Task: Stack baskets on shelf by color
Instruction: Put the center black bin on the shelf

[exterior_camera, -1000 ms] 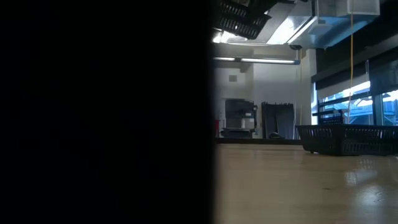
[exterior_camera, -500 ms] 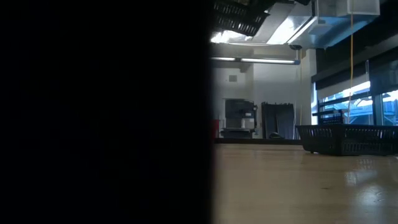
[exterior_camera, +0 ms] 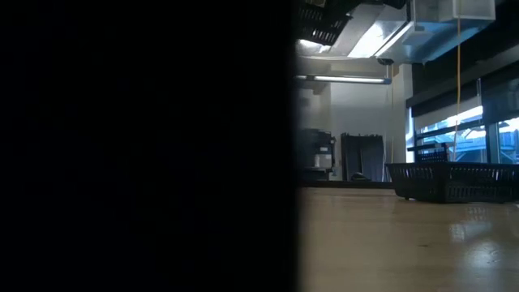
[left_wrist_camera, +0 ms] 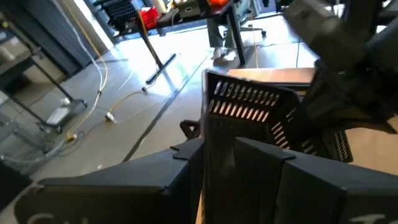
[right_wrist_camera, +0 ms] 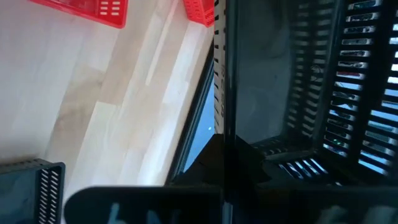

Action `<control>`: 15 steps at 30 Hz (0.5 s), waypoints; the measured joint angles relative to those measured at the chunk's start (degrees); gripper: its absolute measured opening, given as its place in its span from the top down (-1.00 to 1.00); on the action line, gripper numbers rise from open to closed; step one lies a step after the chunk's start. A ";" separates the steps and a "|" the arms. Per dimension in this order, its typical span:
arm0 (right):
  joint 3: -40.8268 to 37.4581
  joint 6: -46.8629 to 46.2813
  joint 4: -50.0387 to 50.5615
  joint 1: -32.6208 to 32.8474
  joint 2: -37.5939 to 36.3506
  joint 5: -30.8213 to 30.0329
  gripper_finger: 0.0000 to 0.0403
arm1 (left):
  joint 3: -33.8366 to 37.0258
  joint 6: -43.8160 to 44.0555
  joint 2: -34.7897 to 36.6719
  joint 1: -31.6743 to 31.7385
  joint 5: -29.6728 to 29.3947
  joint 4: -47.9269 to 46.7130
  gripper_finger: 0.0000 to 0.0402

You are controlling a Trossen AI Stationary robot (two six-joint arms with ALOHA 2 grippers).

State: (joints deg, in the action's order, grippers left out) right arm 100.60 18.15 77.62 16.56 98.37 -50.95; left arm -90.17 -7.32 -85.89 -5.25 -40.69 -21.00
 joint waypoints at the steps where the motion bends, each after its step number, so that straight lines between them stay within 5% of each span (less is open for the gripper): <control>1: 0.00 0.27 -0.01 0.00 0.00 -0.18 1.00 | 0.00 0.66 0.00 0.18 -0.09 -0.61 0.59; 15: 0.00 0.52 0.00 0.07 0.00 -0.47 1.00 | -0.04 4.16 -0.32 1.45 2.89 -3.21 0.59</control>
State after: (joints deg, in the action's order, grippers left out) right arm 100.60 18.67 77.62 16.62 98.37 -51.42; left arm -90.21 -3.16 -86.21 -3.80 -37.81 -24.21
